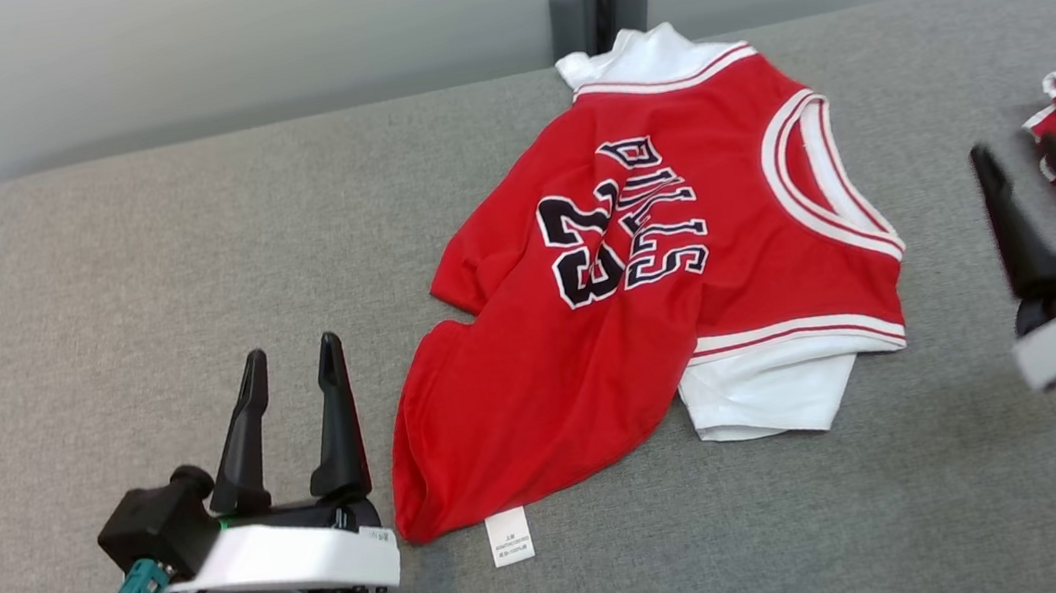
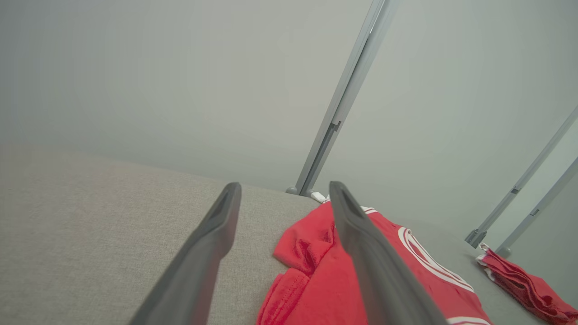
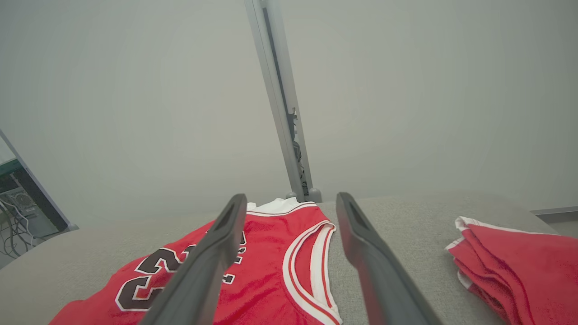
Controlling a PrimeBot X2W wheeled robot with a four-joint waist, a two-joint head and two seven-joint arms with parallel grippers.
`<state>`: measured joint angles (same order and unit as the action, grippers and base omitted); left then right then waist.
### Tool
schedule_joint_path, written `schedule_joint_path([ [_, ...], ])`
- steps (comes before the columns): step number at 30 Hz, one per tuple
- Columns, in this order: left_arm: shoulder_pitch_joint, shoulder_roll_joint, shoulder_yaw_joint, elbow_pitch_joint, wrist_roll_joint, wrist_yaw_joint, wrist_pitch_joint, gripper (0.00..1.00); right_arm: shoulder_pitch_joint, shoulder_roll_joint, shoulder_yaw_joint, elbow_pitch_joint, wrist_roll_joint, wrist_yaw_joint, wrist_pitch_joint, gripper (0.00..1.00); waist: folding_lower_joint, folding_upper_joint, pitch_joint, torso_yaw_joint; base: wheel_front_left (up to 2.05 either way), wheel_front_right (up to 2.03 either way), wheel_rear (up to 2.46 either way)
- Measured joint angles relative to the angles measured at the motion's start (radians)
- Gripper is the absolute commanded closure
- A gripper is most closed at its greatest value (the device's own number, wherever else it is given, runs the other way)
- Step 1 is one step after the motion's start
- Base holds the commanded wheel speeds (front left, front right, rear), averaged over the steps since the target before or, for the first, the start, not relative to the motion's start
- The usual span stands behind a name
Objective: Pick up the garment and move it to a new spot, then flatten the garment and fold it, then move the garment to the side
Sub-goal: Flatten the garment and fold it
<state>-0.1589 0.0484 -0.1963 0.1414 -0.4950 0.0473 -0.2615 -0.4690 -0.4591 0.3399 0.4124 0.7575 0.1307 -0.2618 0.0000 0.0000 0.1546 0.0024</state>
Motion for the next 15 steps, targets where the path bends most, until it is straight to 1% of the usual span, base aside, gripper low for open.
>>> schedule_joint_path([
  [4,0.027,0.0,0.009,0.006,0.004,-0.007,0.0,0.0,0.11,0.076,-0.065,-0.043,-0.07,0.0,0.0,0.0,0.0,0.0001,-0.022,-0.017,0.0,0.0,0.0],
  [7,0.031,0.0,0.012,0.01,0.011,-0.012,0.0,0.0,0.157,0.124,-0.101,-0.054,-0.092,0.0,0.0,0.0,0.0,0.0,-0.028,-0.02,0.0,0.0,0.0],
  [11,0.032,0.0,0.01,0.015,0.011,-0.016,0.0,0.0,0.193,0.171,-0.097,-0.047,-0.089,0.0,0.0,0.0,0.0,0.0,-0.028,-0.015,0.0,0.0,0.0],
  [15,0.032,0.0,0.0,0.017,0.011,-0.016,0.0,0.0,0.216,0.206,-0.062,0.025,-0.043,0.0,0.035,0.0,0.0,0.0,-0.026,-0.004,0.0,0.0,0.0],
])
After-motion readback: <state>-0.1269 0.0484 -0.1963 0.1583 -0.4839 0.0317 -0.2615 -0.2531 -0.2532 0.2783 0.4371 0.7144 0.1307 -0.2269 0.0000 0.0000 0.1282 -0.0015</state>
